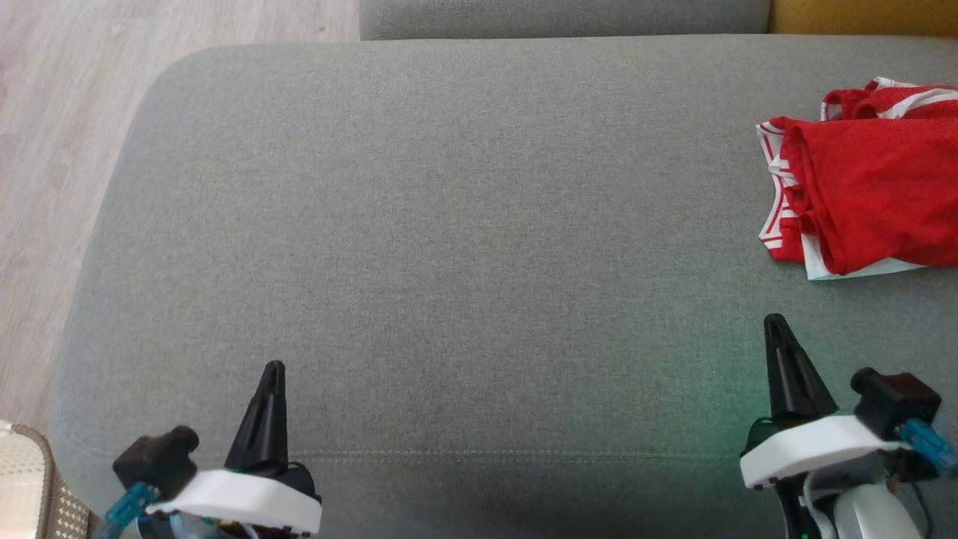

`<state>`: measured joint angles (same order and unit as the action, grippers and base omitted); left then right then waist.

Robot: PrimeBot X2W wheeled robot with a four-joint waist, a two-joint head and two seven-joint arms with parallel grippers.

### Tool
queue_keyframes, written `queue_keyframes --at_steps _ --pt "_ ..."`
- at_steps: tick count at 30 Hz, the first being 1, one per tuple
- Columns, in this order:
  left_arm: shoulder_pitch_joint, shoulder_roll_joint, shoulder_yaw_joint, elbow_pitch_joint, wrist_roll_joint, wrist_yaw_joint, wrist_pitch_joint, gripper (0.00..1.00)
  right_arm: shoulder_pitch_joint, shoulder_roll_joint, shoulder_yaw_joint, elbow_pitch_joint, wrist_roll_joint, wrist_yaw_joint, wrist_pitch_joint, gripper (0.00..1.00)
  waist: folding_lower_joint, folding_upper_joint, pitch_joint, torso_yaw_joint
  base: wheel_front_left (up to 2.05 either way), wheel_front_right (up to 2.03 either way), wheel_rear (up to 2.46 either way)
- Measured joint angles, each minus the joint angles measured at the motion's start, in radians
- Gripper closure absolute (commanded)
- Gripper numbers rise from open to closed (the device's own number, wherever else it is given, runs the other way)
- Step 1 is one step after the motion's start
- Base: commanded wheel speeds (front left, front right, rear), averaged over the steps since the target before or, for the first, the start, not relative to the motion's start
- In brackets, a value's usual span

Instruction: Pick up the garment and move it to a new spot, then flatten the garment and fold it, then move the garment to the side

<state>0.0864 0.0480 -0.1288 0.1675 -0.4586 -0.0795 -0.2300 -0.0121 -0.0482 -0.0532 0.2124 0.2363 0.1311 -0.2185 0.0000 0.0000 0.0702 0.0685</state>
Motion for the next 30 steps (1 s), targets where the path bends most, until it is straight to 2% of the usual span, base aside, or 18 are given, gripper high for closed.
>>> queue_keyframes --at_steps 30 --pt "-0.032 0.007 0.026 0.029 -0.307 -0.010 0.067 1.00 -0.005 0.001 -0.018 0.016 0.346 0.000 0.082 1.00 0.0000 0.0000 -0.017 -0.017 0.00 0.00 0.00"
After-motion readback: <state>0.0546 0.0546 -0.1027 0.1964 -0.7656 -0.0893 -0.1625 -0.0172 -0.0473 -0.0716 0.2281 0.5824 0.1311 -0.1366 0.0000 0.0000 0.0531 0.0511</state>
